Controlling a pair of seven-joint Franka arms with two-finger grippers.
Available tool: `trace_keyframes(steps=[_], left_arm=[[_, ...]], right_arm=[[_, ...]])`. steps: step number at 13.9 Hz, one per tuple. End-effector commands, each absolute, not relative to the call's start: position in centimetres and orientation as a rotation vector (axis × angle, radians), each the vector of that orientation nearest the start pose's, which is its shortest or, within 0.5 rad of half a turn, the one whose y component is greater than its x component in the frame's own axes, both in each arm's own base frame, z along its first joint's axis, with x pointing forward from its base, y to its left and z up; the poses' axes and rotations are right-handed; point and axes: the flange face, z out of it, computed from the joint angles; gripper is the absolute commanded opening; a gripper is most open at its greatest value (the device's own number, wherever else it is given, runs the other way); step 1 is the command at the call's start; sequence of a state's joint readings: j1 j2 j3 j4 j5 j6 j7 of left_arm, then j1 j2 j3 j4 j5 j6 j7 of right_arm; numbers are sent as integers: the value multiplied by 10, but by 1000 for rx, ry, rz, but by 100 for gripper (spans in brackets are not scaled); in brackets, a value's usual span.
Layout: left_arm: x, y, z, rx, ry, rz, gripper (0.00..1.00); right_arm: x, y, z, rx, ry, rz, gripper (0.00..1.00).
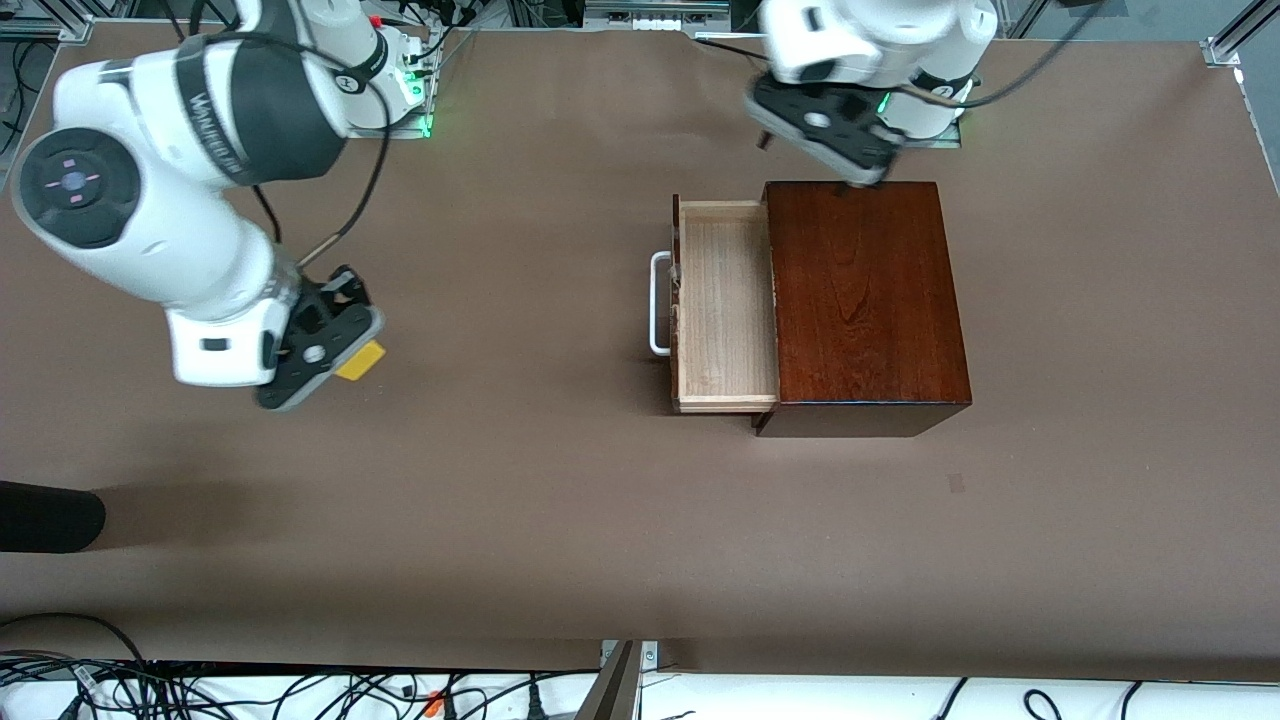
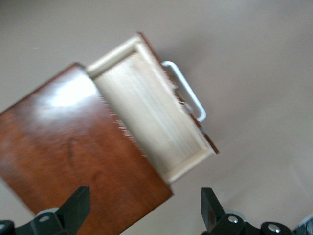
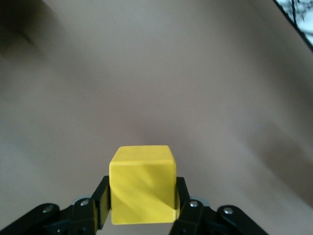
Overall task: Open drawer, take yellow block, close drawer
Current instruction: 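Lift the cube with the right gripper while the left gripper reaches the drawer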
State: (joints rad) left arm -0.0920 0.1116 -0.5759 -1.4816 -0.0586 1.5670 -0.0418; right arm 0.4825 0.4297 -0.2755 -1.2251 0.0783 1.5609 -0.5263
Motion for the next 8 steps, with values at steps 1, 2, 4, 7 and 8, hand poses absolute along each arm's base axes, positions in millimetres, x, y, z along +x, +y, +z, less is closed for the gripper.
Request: trace_keyframes(steps=[1, 2, 4, 7, 8], left_arm=[[465, -396, 594, -3037, 1354, 19, 100], [458, -420, 585, -2955, 1519, -37, 100], [444, -460, 555, -2747, 1756, -60, 100], [445, -509, 509, -2464, 2092, -64, 100], [450, -517, 492, -2387, 2154, -59, 100]], right_arm=[[639, 164, 511, -2977, -988, 184, 0], [640, 152, 511, -2986, -953, 179, 0], [639, 124, 506, -2982, -860, 171, 0], [632, 100, 490, -2990, -803, 152, 0], [626, 94, 482, -2987, -789, 128, 0]])
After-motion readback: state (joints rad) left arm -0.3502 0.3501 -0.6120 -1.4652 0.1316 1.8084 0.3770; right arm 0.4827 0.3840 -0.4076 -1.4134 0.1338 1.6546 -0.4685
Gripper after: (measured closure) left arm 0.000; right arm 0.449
